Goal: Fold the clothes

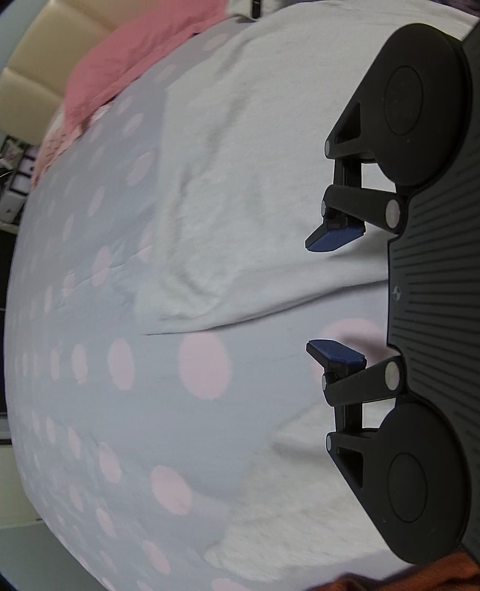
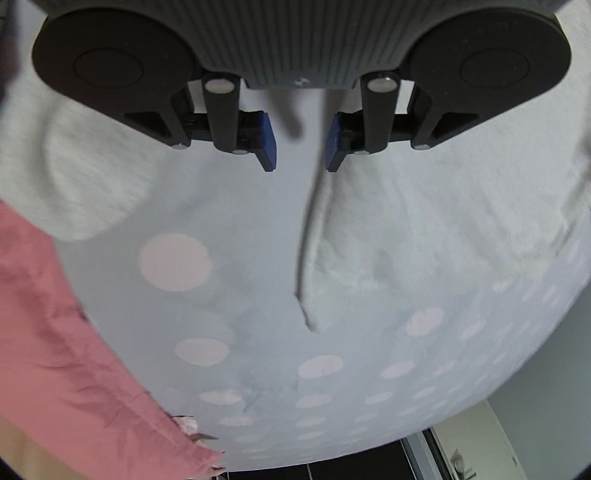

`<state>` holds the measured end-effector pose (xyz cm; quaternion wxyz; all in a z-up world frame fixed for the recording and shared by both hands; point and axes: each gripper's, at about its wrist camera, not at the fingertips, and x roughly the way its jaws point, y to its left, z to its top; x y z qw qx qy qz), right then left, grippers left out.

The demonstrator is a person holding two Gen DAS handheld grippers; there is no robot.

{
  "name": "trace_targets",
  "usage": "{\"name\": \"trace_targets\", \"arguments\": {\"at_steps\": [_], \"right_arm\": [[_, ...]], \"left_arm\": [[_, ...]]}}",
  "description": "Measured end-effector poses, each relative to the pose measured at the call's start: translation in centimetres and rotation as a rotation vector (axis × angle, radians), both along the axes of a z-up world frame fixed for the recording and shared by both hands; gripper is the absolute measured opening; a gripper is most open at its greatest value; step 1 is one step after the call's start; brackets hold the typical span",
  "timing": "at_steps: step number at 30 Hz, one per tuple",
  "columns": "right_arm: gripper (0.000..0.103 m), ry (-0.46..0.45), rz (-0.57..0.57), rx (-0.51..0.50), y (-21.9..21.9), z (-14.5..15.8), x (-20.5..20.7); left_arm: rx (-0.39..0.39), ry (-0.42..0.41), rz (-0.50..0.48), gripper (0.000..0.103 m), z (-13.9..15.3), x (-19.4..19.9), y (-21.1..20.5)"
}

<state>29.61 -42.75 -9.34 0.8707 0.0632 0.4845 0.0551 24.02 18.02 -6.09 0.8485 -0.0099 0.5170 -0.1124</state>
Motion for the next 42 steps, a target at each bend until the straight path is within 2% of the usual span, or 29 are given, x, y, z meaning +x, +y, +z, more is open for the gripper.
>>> {"name": "trace_targets", "arguments": {"at_steps": [4,7,9,11,12,14,17,21,24,25,26,27,28,30,32,36,39,42], "right_arm": [[0.034,0.05,-0.098,-0.025,-1.6,0.6,-2.3],[0.044,0.069,-0.154,-0.034,-2.3,1.4,-4.0],[0.049,0.07,-0.192,-0.025,-2.7,1.9,-5.4],[0.053,0.07,-0.231,0.012,-3.3,2.0,-6.6],[0.061,0.066,-0.257,0.038,-3.6,1.9,-7.2],[0.062,0.066,-0.309,0.099,-3.9,1.2,-7.9],[0.062,0.08,-0.346,0.155,-3.4,-0.2,-8.5],[0.062,0.071,-0.292,0.096,-0.9,-0.6,-7.7],[0.062,0.069,-0.246,-0.008,0.6,-1.2,-6.3],[0.062,0.084,-0.239,-0.044,0.9,-1.7,-5.9],[0.059,0.101,-0.233,-0.07,0.9,-2.2,-5.6],[0.039,0.118,-0.229,-0.089,0.9,-2.8,-5.3],[0.032,0.124,-0.23,-0.1,0.7,-3.0,-5.3],[0.012,0.12,-0.24,-0.111,0.2,-2.9,-5.6],[0.009,0.12,-0.262,-0.13,-0.3,-2.7,-6.0],[0.008,0.142,-0.364,-0.205,-1.9,-1.8,-7.6],[0.008,0.182,-0.433,-0.214,-4.0,-1.6,-8.9],[0.008,0.209,-0.449,-0.205,-5.1,-1.7,-9.6]], "left_arm": [[0.025,-0.005,0.005,0.053,0.9,-2.2,-0.2],[0.131,-0.025,0.062,0.054,0.6,-3.6,-0.2],[0.166,-0.048,0.126,0.054,-0.1,-4.4,0.5],[0.149,-0.047,0.181,0.055,-0.8,-4.8,1.1],[0.131,-0.033,0.198,0.055,-1.1,-4.7,1.3],[0.096,-0.028,0.221,0.056,-1.2,-4.4,1.0],[0.104,-0.039,0.232,0.06,-0.9,-3.8,-0.6],[0.156,0.011,0.286,0.061,-3.1,-2.7,-2.0],[0.17,0.087,0.367,0.061,-5.7,-1.9,-2.0],[0.176,0.087,0.384,0.061,-6.2,-1.9,-2.0],[0.189,0.072,0.393,0.06,-6.5,-2.0,-2.0],[0.2,0.059,0.39,0.055,-6.7,-2.1,-2.0],[0.218,0.052,0.377,0.05,-6.7,-2.1,-2.0],[0.28,0.042,0.341,0.015,-6.5,-2.2,-2.1],[0.352,0.06,0.326,0.004,-6.2,-2.5,-1.6],[0.461,0.095,0.372,0.003,-6.0,-3.8,0.8],[0.453,0.128,0.401,0.004,-6.0,-4.8,2.8],[0.455,0.124,0.4,0.004,-5.9,-5.6,3.3]]}}
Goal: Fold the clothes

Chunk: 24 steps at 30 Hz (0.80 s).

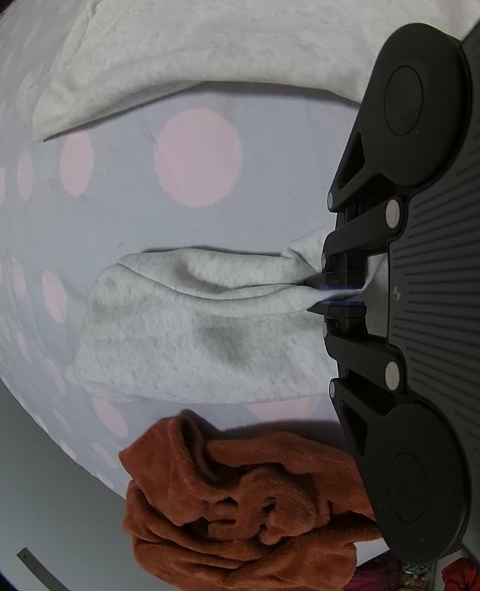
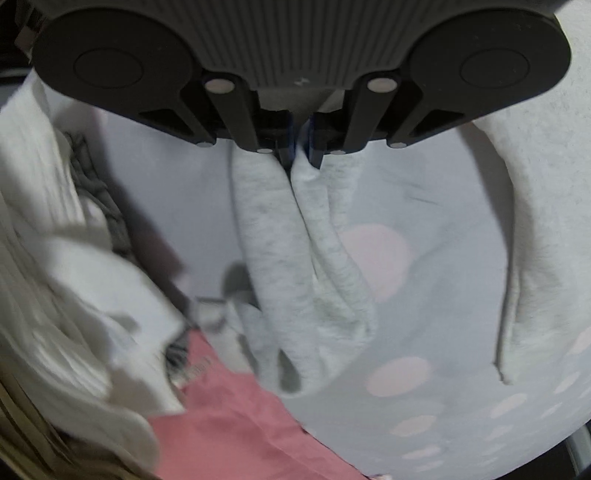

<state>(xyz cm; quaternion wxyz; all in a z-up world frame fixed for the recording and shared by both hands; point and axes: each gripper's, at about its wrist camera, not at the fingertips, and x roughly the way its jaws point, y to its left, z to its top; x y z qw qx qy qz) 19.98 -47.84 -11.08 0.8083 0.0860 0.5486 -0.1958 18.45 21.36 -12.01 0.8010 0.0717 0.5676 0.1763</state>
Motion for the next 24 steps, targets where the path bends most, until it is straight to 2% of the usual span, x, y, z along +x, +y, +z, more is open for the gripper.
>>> {"name": "trace_targets", "arguments": {"at_steps": [2,4,6,8,12,17,20,24], "right_arm": [[0.01,0.014,0.028,-0.011,0.3,0.0,0.0],[0.014,-0.009,0.059,-0.025,0.7,0.6,0.2],[0.03,-0.081,0.085,-0.028,1.2,2.2,0.3],[0.038,-0.158,0.126,-0.044,1.9,3.8,0.4],[0.036,-0.296,0.176,0.085,2.7,4.8,1.0],[0.035,-0.319,0.153,0.236,3.7,3.3,3.1],[0.035,-0.32,0.132,0.328,2.6,2.6,5.5],[0.039,-0.327,0.151,0.36,3.3,1.9,8.8]], "left_arm": [[-0.009,-0.017,0.001,0.004,0.1,-0.1,-0.1],[-0.032,-0.045,0.014,0.008,0.8,-0.3,-0.1],[-0.049,-0.094,0.014,0.016,1.9,-0.2,-0.1],[-0.048,-0.148,0.0,0.023,3.1,-0.5,-1.0],[-0.07,-0.2,-0.063,0.043,4.2,0.3,-3.7],[-0.116,-0.223,-0.161,0.043,4.2,1.9,-6.8],[-0.146,-0.249,-0.187,0.049,4.0,3.1,-7.7],[-0.181,-0.275,-0.185,0.051,3.3,5.7,-7.7]]}}
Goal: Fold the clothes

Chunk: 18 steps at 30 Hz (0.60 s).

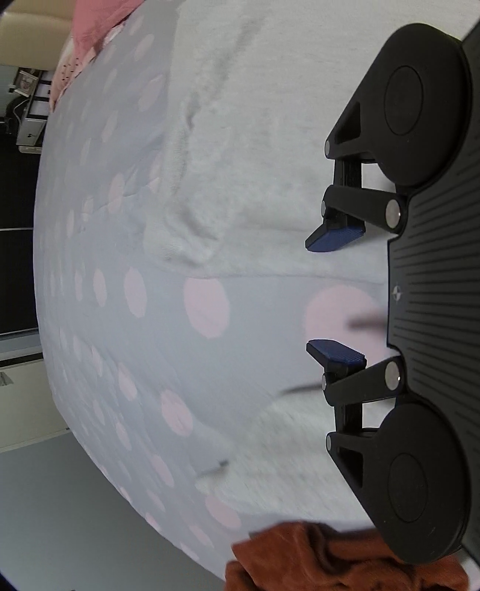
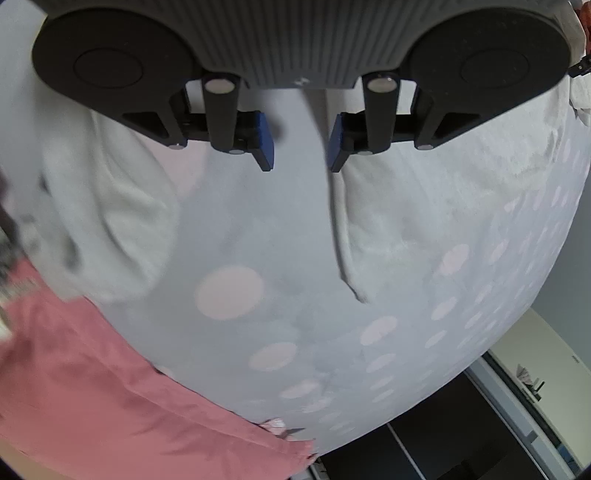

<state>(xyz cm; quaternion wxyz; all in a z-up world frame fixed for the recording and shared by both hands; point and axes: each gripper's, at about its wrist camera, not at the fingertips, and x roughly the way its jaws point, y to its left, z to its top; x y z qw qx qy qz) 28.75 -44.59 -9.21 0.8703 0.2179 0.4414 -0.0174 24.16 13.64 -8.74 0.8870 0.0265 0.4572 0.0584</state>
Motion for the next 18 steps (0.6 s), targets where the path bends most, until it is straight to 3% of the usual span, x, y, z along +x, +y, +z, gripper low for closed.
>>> {"name": "trace_targets", "arguments": {"at_steps": [2,10,11,13,14,15,18], "right_arm": [[0.044,0.001,0.021,0.009,0.2,-0.2,1.8],[0.043,0.047,0.064,0.084,1.0,-3.2,7.0],[0.04,0.058,0.072,0.1,1.2,-3.8,7.4],[0.023,0.068,0.097,0.12,1.6,-4.8,8.2],[0.012,0.064,0.126,0.106,2.0,-5.0,8.6],[0.009,0.055,0.151,0.078,2.4,-4.9,8.8],[0.006,-0.053,0.164,-0.053,2.9,-3.1,9.2]], "left_arm": [[-0.04,-0.006,0.013,0.051,-0.6,1.4,0.3],[-0.205,0.002,0.079,0.05,-3.3,5.6,1.5],[-0.216,0.008,0.08,0.048,-3.8,5.9,1.6],[-0.208,-0.015,0.058,0.037,-4.3,6.2,1.3],[-0.197,-0.037,0.035,0.015,-4.3,6.2,1.1],[-0.182,-0.063,0.024,0.004,-4.1,6.2,0.9],[-0.1,-0.146,0.014,0.003,-3.2,6.1,0.0]]}}
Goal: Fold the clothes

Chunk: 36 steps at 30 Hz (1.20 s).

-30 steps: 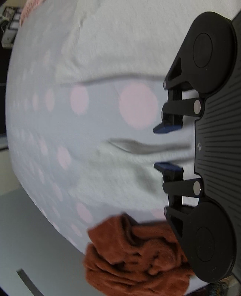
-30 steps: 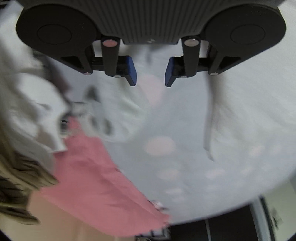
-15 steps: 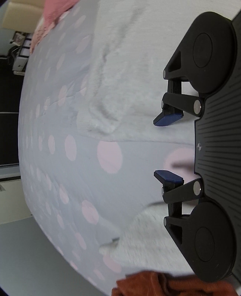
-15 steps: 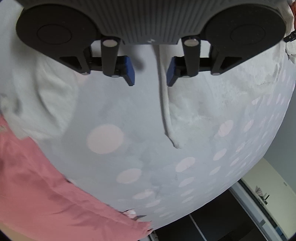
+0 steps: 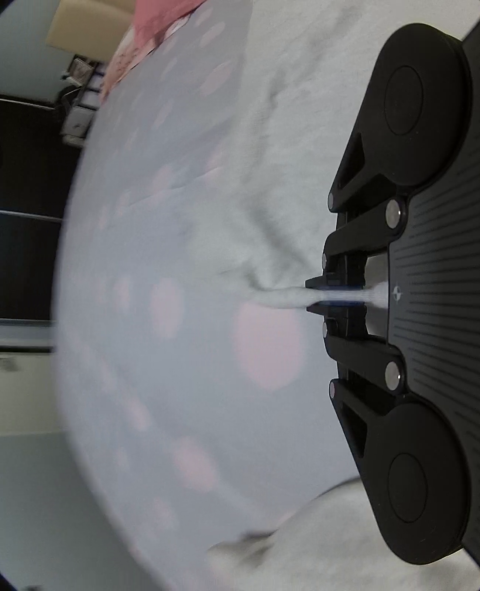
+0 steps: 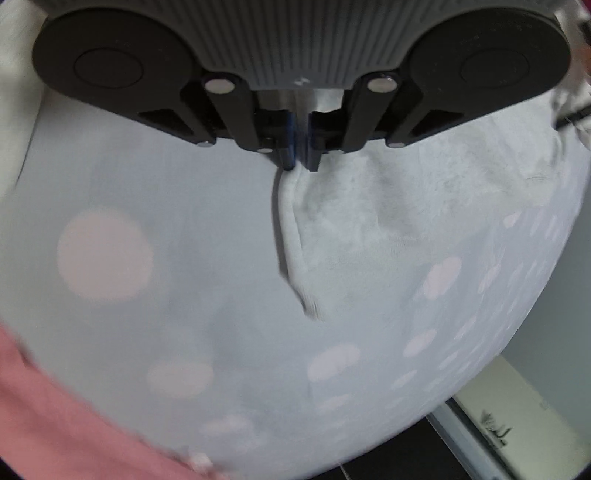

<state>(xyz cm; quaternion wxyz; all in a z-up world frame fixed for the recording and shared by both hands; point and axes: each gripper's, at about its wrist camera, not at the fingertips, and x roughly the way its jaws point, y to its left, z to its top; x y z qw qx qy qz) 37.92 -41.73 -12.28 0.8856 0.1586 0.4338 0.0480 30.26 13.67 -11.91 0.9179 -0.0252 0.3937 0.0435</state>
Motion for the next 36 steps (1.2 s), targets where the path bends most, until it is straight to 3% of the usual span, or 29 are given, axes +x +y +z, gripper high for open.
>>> {"name": "trace_targets", "arguments": {"at_steps": [2,4,7,8,10,11,12,13,14,15,23,25,26,27,29,30,31,33,36], "right_arm": [[0.0,-0.106,-0.015,-0.091,-0.2,1.7,-0.1],[0.0,-0.146,-0.031,-0.178,-0.8,2.5,0.1],[0.0,-0.073,-0.091,-0.105,-3.1,1.6,0.5],[0.002,-0.049,-0.11,-0.08,-3.7,1.1,0.5],[0.005,-0.021,-0.123,-0.02,-4.1,0.2,0.6],[0.007,-0.014,-0.124,0.004,-4.1,-0.1,0.5],[0.012,-0.008,-0.12,0.021,-4.0,-0.3,0.5],[0.02,-0.005,-0.114,0.029,-3.8,-0.5,0.6],[0.043,-0.011,-0.11,0.034,-3.4,-0.5,0.8],[0.049,-0.021,-0.108,0.04,-3.0,-0.5,1.0],[0.049,-0.018,-0.087,0.103,-0.7,-0.9,2.4],[0.049,-0.011,-0.089,0.113,-0.4,-1.3,2.7],[0.049,-0.012,-0.089,0.112,-0.2,-1.5,2.8],[0.049,-0.015,-0.089,0.108,-0.1,-1.6,2.9],[0.042,-0.022,-0.082,0.102,0.1,-1.7,3.0],[0.021,-0.025,-0.067,0.103,0.3,-1.8,3.3],[0.008,-0.028,-0.047,0.098,0.5,-1.8,3.4],[0.006,-0.087,-0.024,0.031,1.1,-1.2,3.3],[0.006,-0.156,-0.025,-0.039,1.6,-0.4,3.2]], "left_arm": [[0.038,0.01,-0.009,0.003,-0.4,0.1,-0.2],[0.057,0.034,-0.019,0.003,-1.0,0.3,-0.3],[0.027,0.043,-0.02,0.003,-1.3,0.4,0.0],[-0.005,0.041,-0.01,0.008,-1.1,0.5,0.4],[-0.087,0.006,0.023,0.029,-0.7,0.6,1.5],[-0.12,-0.022,0.046,0.051,-0.4,0.6,2.1],[-0.147,-0.043,0.066,0.059,-0.3,0.7,2.5],[-0.175,-0.051,0.078,0.058,-0.2,0.9,3.0],[-0.204,-0.045,0.085,0.058,-0.2,1.2,3.5],[-0.226,-0.034,0.095,0.058,-0.2,1.6,3.8],[-0.397,-0.011,0.136,0.058,-1.0,5.2,4.7],[-0.388,0.014,0.133,0.056,-1.7,6.2,4.3],[-0.367,0.015,0.132,0.049,-1.9,6.7,4.0],[-0.345,0.009,0.125,0.033,-2.0,6.9,3.7],[-0.302,-0.003,0.109,0.015,-2.0,7.1,3.0],[-0.279,-0.023,0.102,0.007,-1.8,7.0,2.7],[-0.251,-0.066,0.095,0.007,-1.4,6.6,2.5],[-0.216,-0.122,0.088,0.007,-0.8,6.3,2.0],[-0.202,-0.067,0.11,0.007,-1.2,6.8,1.9]]}}
